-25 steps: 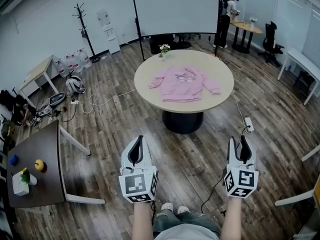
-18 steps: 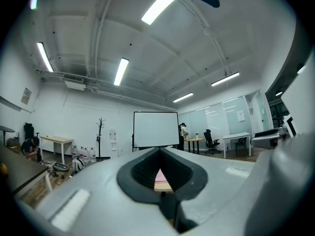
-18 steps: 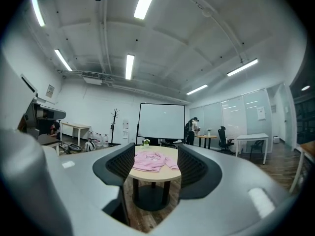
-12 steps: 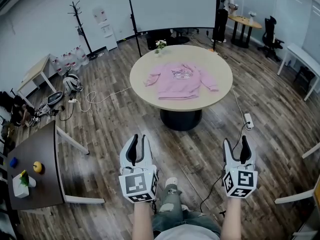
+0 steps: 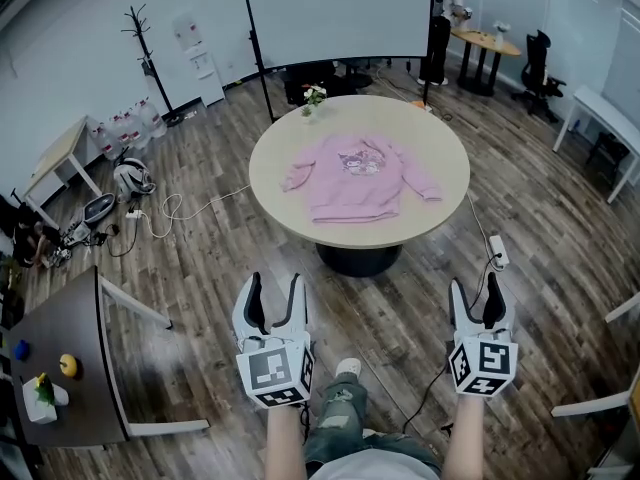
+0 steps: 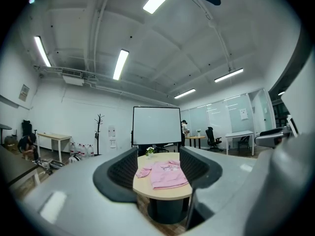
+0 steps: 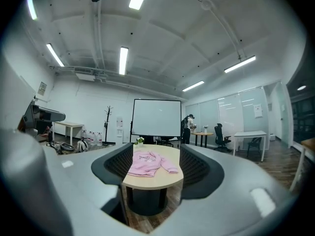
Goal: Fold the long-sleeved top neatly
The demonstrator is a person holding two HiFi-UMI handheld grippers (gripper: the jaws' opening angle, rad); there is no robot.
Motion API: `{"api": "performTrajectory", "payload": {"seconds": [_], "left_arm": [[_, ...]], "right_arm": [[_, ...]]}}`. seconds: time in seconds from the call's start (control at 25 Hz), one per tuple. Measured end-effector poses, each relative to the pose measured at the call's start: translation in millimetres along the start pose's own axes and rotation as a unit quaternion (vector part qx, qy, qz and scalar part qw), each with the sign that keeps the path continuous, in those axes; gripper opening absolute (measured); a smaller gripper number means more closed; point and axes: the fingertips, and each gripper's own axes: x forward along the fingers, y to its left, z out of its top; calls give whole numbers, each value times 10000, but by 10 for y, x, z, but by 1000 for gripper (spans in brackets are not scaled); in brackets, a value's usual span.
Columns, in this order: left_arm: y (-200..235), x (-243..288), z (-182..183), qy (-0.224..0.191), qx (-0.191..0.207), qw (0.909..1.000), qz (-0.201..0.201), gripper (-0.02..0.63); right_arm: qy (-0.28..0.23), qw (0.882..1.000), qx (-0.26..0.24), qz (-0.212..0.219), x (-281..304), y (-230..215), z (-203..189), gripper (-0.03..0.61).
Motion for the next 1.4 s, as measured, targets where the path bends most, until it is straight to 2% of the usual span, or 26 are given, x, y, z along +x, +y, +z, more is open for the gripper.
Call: {"api": "performTrajectory", "payload": {"seconds": [0.12,0.44,0.64,1.0,1.4], "left_arm": [[115,463,15,5,-24,10000,-57,273],[372,1712,88,1,-60,9996,-266,279],[494,2316,56,37,-88,9994,-335,279],[535,2922,-67,230,-112,9988,-421,279],[338,3588,-320,500,-132,9981,-344,279]], "right_arm": [[3,10000,-6,-74,425,-3,45,313],[40,9997,38,-245,1557,51,181,313],[93,9996,2,-266,2130,112,201,313],[426,9984,78,-353,2719,21,36,310],[694,9969,214,-311,3419,-396,-231,301]]}}
